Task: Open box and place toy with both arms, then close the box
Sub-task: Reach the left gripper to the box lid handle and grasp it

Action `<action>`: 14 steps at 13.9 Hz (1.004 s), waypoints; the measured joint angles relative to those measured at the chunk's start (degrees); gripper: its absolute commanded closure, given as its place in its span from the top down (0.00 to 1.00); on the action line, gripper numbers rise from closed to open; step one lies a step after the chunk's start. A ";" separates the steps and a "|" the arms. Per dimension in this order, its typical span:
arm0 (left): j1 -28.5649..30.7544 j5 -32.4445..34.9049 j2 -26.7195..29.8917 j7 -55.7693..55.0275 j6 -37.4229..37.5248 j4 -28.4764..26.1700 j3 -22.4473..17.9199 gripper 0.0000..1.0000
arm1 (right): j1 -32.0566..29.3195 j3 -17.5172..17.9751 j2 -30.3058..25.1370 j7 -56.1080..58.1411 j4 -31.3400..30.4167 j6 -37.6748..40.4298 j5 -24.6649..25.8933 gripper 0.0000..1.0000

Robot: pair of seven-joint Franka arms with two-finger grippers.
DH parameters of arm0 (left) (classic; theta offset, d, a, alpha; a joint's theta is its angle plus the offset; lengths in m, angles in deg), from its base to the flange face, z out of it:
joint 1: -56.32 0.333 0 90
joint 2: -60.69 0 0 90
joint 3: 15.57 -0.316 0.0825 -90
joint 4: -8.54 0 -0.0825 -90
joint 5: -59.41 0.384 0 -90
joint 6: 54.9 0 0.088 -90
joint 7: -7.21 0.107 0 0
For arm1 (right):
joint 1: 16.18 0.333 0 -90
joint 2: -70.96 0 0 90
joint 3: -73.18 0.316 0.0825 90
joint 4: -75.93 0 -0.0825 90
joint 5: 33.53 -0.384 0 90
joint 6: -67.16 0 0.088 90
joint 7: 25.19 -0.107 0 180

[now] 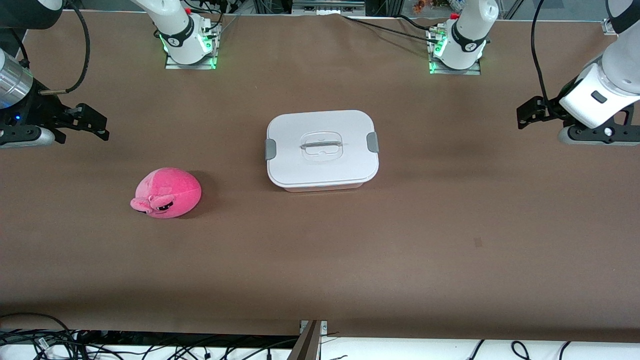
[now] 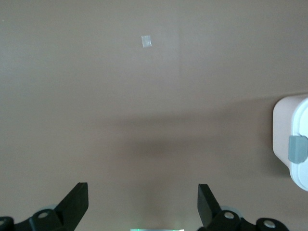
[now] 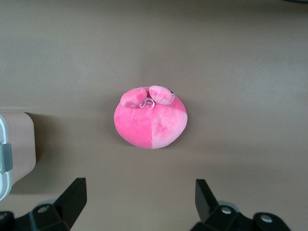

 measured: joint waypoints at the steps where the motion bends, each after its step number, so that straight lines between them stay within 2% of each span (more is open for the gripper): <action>1: -0.09 -0.07 0.00 0.34 0.71 0.03 1.21 1.00 | 0.00 0.00 0.00 0.00 0.00 0.00 0.00 1.00; 8: -0.80 -0.28 -2.92 10.96 0.89 0.19 9.87 1.00 | -0.01 0.00 0.00 0.00 0.01 0.05 0.00 1.00; 11: -1.00 -3.74 -7.72 17.87 -4.07 1.22 16.11 1.00 | -0.02 0.00 0.01 0.01 0.01 0.06 0.00 1.00; 14: -1.56 -5.86 -14.14 25.44 -13.62 1.71 21.44 1.00 | -0.03 0.01 0.05 0.01 0.02 0.07 0.00 1.00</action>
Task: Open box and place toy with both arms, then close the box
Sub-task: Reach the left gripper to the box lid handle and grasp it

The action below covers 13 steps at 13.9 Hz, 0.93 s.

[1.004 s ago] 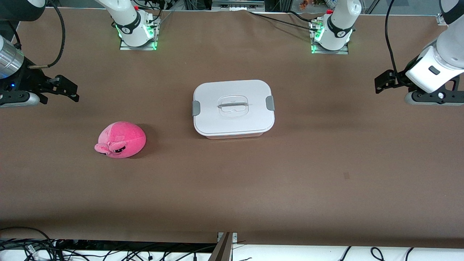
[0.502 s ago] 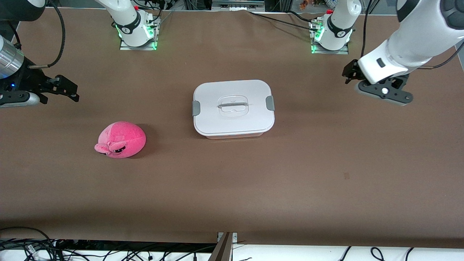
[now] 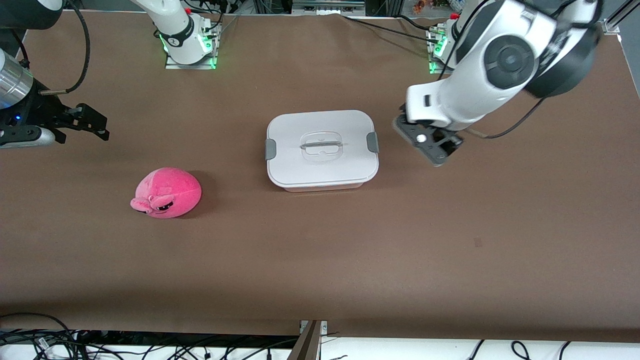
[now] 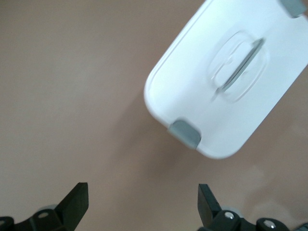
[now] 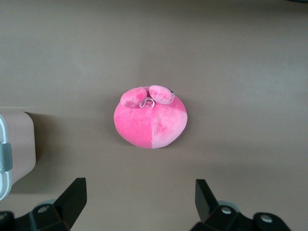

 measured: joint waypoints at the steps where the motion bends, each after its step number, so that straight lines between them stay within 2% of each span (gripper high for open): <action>1: -0.93 0.00 -1.78 3.45 -3.48 0.05 1.05 1.00 | 0.00 0.00 0.01 0.00 0.00 0.00 0.00 1.00; 3: -4.39 0.56 -4.35 8.04 -8.43 0.07 1.44 1.00 | 0.00 0.00 0.04 0.00 0.00 0.00 0.00 1.00; 6: -9.05 5.21 -6.78 9.70 -15.45 -1.49 1.58 1.00 | 0.00 0.01 0.05 0.00 0.01 0.00 0.00 1.00; 10: -12.06 7.29 -8.01 9.02 -30.64 -9.96 1.61 1.00 | 0.00 0.01 0.05 0.00 0.02 0.00 0.00 1.00; 13: -12.13 7.32 -8.01 8.95 -32.73 -11.53 1.67 1.00 | 0.00 0.01 0.05 0.00 0.04 0.00 0.00 1.00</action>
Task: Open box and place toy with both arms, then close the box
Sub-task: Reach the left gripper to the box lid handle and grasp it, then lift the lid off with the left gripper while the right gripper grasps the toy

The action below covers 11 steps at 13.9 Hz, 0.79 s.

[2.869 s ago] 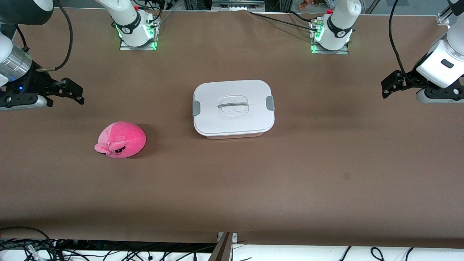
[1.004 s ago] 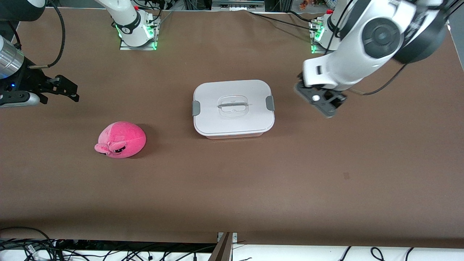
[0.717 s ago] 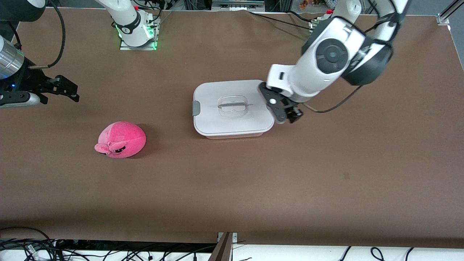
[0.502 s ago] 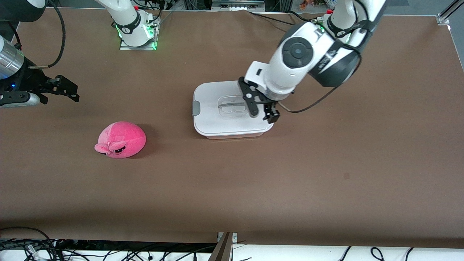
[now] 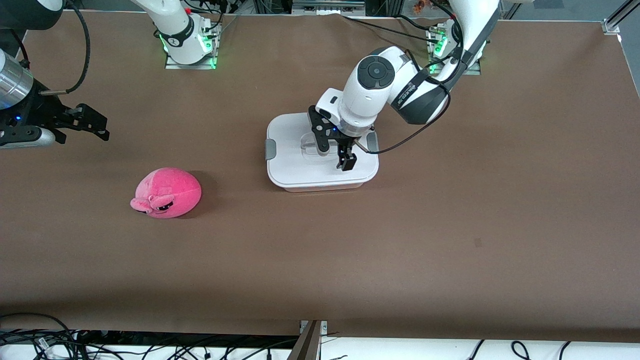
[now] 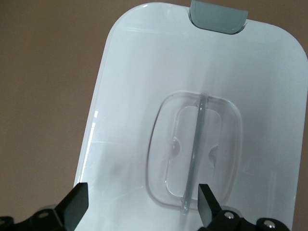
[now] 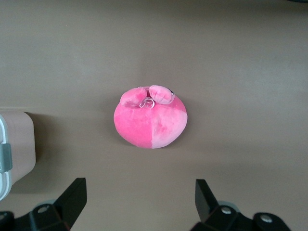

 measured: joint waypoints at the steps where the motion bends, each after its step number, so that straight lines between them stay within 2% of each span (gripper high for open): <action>1: -0.16 0.00 0.01 0.00 0.00 -0.02 0.08 0.88 | 0.00 0.00 0.00 0.00 0.00 0.00 0.00 1.00; 4: -1.17 0.00 -0.03 -0.13 -0.25 -0.47 0.11 0.84 | 0.00 0.00 0.03 0.00 0.00 0.00 0.00 1.00; 7: -2.59 0.00 -0.09 -0.33 -1.19 -0.79 0.15 0.56 | 0.00 0.00 0.05 0.00 0.00 0.00 0.00 1.00; 8: -2.80 0.00 -0.13 -0.39 -1.21 -0.85 0.15 0.55 | 0.00 0.00 0.05 0.00 0.00 0.00 0.00 1.00; 9: -2.83 0.00 -0.23 -0.39 -1.21 -0.99 0.14 0.49 | 0.00 0.00 0.06 0.00 0.00 0.02 0.00 1.00; 10: -2.83 0.01 -0.43 -0.39 -1.24 -1.12 0.12 0.38 | 0.00 0.00 0.06 0.00 0.00 0.06 0.00 1.00; 11: -2.83 0.01 -0.68 -0.39 -1.33 -1.19 0.12 0.22 | 0.00 0.00 0.06 0.00 0.00 0.13 0.00 1.00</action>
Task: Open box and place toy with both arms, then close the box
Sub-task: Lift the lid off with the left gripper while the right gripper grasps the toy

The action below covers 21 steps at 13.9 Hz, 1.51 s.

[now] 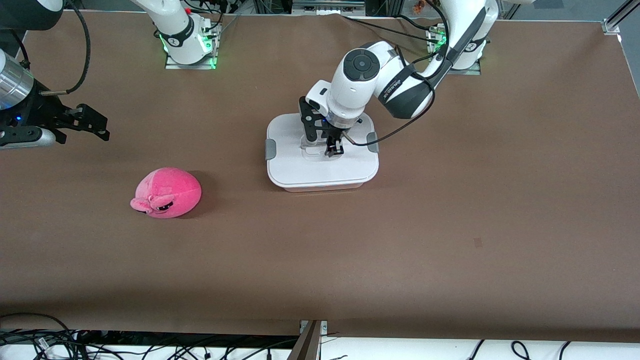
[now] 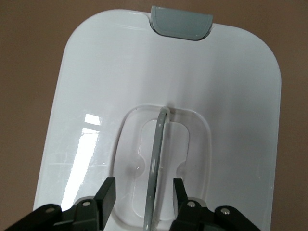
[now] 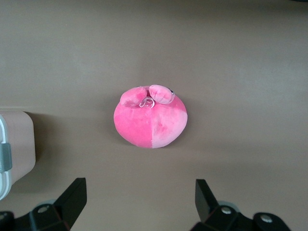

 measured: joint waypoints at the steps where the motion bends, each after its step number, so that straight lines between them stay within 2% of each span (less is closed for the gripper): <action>1: 0.00 0.00 -0.21 0.00 -0.10 -0.04 0.00 0.09 | 0.00 0.00 0.00 0.00 0.00 0.18 0.00 1.00; 6: -0.25 0.10 -0.24 1.48 0.32 -0.07 0.33 0.05 | 0.01 0.15 0.30 0.07 -0.01 0.99 0.00 1.00; 7: -0.70 0.30 -0.20 2.70 0.59 -0.08 0.34 0.00 | 0.04 0.32 0.66 0.10 -0.01 1.09 0.00 1.00; 12: -0.99 0.63 0.84 4.24 2.35 0.14 0.37 0.00 | 0.09 0.70 3.20 2.61 -0.21 2.11 0.00 1.00; 14: -1.00 0.58 2.44 4.21 8.89 2.34 0.60 0.00 | 0.08 0.68 6.17 6.34 -0.46 0.53 0.00 1.00; 17: 0.01 -2.34 5.95 4.14 24.78 8.59 0.34 0.00 | -0.02 0.44 12.33 8.30 -3.20 -7.13 -0.02 1.00; 21: 6.04 -3.85 8.19 8.16 44.24 16.13 0.14 0.00 | -0.21 0.22 18.25 8.38 -7.42 -16.57 -2.14 1.00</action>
